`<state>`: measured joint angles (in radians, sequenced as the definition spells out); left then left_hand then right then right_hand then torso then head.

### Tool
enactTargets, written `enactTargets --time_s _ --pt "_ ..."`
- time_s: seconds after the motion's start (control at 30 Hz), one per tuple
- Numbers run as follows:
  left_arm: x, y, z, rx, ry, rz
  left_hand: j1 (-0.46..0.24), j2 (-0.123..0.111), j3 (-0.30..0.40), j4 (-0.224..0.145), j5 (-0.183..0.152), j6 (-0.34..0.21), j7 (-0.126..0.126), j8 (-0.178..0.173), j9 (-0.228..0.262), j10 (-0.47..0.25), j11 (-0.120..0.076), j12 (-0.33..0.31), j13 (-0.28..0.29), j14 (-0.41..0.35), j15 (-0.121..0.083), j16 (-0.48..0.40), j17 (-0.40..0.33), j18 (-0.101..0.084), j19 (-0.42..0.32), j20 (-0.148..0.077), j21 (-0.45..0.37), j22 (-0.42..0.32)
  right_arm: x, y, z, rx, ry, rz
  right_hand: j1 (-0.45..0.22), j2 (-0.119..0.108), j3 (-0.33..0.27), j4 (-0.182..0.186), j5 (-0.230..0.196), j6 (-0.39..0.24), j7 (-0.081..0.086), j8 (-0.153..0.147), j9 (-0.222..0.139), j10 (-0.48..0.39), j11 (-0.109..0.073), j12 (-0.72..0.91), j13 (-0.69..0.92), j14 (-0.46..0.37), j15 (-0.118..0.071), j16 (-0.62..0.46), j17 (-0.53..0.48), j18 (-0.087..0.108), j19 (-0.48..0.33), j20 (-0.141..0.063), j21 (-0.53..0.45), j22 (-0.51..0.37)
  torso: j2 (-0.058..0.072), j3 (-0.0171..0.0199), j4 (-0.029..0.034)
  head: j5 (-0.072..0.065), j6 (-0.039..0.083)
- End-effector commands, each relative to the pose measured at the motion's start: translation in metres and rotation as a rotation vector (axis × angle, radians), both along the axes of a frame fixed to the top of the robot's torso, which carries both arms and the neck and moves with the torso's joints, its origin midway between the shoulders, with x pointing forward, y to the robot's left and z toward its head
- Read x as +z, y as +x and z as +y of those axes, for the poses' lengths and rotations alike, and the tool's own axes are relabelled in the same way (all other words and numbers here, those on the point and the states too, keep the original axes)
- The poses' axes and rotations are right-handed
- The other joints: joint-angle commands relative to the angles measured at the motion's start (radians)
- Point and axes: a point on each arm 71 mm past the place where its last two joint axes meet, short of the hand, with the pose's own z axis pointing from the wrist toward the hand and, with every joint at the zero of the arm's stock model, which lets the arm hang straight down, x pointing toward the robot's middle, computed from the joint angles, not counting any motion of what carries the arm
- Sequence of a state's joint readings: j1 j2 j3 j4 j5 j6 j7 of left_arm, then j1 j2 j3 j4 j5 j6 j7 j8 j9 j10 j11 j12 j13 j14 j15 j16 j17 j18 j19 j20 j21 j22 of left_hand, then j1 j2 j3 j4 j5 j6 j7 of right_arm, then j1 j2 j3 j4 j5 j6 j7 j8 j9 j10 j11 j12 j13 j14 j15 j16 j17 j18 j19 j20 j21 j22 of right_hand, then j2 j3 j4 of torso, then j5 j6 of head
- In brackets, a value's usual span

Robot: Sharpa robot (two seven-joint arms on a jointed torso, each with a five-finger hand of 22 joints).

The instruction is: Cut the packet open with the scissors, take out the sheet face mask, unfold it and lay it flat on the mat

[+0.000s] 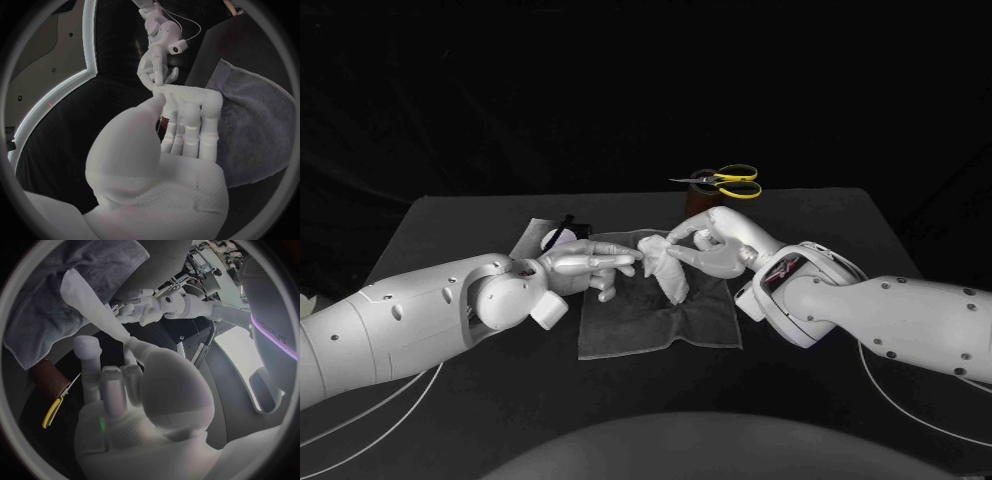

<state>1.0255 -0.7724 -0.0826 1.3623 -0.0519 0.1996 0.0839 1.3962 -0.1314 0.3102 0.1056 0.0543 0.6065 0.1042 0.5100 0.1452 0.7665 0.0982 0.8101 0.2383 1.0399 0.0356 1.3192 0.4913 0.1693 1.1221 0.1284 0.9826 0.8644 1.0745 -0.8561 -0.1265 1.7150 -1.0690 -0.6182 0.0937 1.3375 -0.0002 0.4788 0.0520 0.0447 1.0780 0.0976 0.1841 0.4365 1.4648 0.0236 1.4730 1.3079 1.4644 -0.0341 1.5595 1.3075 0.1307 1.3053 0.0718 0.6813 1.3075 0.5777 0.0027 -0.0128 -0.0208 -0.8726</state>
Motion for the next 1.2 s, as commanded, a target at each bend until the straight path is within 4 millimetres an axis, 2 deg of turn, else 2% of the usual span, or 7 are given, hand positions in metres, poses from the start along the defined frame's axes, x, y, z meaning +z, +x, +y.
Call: enactTargets --time_s 0.03,0.13,0.27,0.4,0.53,1.07,1.2 --pt "0.005 0.005 0.001 0.092 -0.051 -0.033 0.027 0.002 0.02 -0.008 -0.003 -0.027 -0.025 -0.014 -0.006 0.008 0.0 -0.009 -0.008 -0.009 -0.003 -0.004 -0.01 -0.011 -0.003 -0.002 -0.002 -0.006 -0.004 0.003 -0.002 -0.027 0.023 0.097 0.008 0.002 0.006 0.002 0.004 0.004 -0.001 0.002 0.002 0.075 -0.005 -0.001 0.207 0.098 -0.006 0.002 0.243 0.01 -0.001 -0.003 -0.009 0.067 0.0 -0.0001 0.0002 0.0 0.0" --pt "0.005 0.006 0.002 0.118 -0.057 -0.041 0.06 0.011 0.054 -0.026 -0.003 -0.033 -0.04 -0.015 -0.008 0.018 -0.002 -0.016 -0.017 -0.011 -0.005 -0.003 -0.007 -0.01 -0.002 -0.004 0.001 -0.001 -0.006 0.004 -0.002 -0.038 0.038 0.137 0.008 0.002 0.007 0.002 0.004 0.004 -0.001 0.002 0.002 0.074 -0.005 -0.002 0.206 0.097 -0.006 0.001 0.241 0.01 -0.002 -0.003 -0.011 0.067 0.0 -0.0001 -0.0002 0.001 0.0" --pt "0.003 0.006 0.004 0.121 -0.012 -0.039 0.036 -0.011 0.101 -0.018 -0.003 0.132 0.066 0.047 0.012 0.024 0.008 -0.026 -0.03 -0.037 0.002 -0.019 -0.04 -0.002 -0.043 -0.001 -0.041 -0.046 -0.008 0.005 -0.003 -0.05 0.055 0.17 0.008 0.002 0.007 0.002 0.004 0.004 -0.001 0.002 0.002 0.074 -0.005 -0.002 0.206 0.097 -0.006 0.001 0.241 0.01 -0.002 -0.003 -0.011 0.067 0.0 -0.0002 0.0002 -0.002 0.0" --pt "0.0 0.004 0.006 0.117 0.051 -0.037 0.001 -0.022 0.106 0.01 -0.003 0.187 0.052 0.058 0.015 0.063 -0.004 0.009 -0.02 -0.023 -0.005 -0.021 -0.045 -0.003 -0.024 -0.001 -0.031 -0.031 -0.008 0.007 -0.004 -0.058 0.064 0.182 0.008 0.003 0.008 0.002 0.004 0.003 -0.001 0.002 0.002 0.074 -0.005 -0.003 0.206 0.097 -0.006 0.002 0.241 0.01 -0.002 -0.003 -0.012 0.067 0.0 0.0003 0.0009 -0.005 0.0" --pt "0.001 0.001 0.005 0.102 0.057 -0.038 -0.01 0.006 0.131 0.033 -0.003 0.269 0.011 0.099 0.043 0.148 -0.046 0.07 0.003 0.086 -0.041 0.018 0.082 -0.02 0.055 -0.029 0.044 0.052 -0.008 0.008 -0.004 -0.057 0.058 0.177 0.008 0.004 0.009 0.002 0.004 0.003 0.0 0.002 0.002 0.074 -0.005 -0.002 0.206 0.097 -0.006 0.002 0.241 0.01 -0.002 -0.003 -0.012 0.067 0.0 -0.0005 0.0005 -0.005 0.0" --pt "0.009 -0.003 -0.025 0.173 0.019 -0.069 -0.046 -0.009 0.175 0.062 -0.002 0.274 0.002 0.054 0.067 0.217 -0.061 0.006 -0.019 0.151 -0.059 0.014 0.145 -0.028 0.093 -0.054 0.061 0.074 -0.009 0.006 0.004 0.005 0.009 0.166 0.005 0.003 0.013 0.0 0.004 -0.007 0.003 0.0 0.001 0.072 -0.002 -0.01 0.202 0.094 -0.005 -0.002 0.234 0.012 -0.009 -0.003 -0.031 0.063 0.0 0.0002 -0.0015 0.002 0.0" --pt "0.014 -0.002 -0.03 0.216 0.038 -0.158 0.023 -0.027 0.213 -0.005 -0.003 0.247 0.03 0.007 0.067 0.166 -0.039 -0.077 -0.053 0.056 -0.041 -0.055 -0.005 -0.008 0.022 -0.043 -0.041 -0.032 -0.009 0.005 0.006 0.013 0.006 0.16 0.004 0.003 0.014 0.0 0.004 -0.01 0.004 -0.001 0.001 0.071 -0.001 -0.011 0.201 0.093 -0.004 -0.002 0.233 0.012 -0.01 -0.003 -0.032 0.063 0.001 0.0 -0.0005 -0.001 0.0"
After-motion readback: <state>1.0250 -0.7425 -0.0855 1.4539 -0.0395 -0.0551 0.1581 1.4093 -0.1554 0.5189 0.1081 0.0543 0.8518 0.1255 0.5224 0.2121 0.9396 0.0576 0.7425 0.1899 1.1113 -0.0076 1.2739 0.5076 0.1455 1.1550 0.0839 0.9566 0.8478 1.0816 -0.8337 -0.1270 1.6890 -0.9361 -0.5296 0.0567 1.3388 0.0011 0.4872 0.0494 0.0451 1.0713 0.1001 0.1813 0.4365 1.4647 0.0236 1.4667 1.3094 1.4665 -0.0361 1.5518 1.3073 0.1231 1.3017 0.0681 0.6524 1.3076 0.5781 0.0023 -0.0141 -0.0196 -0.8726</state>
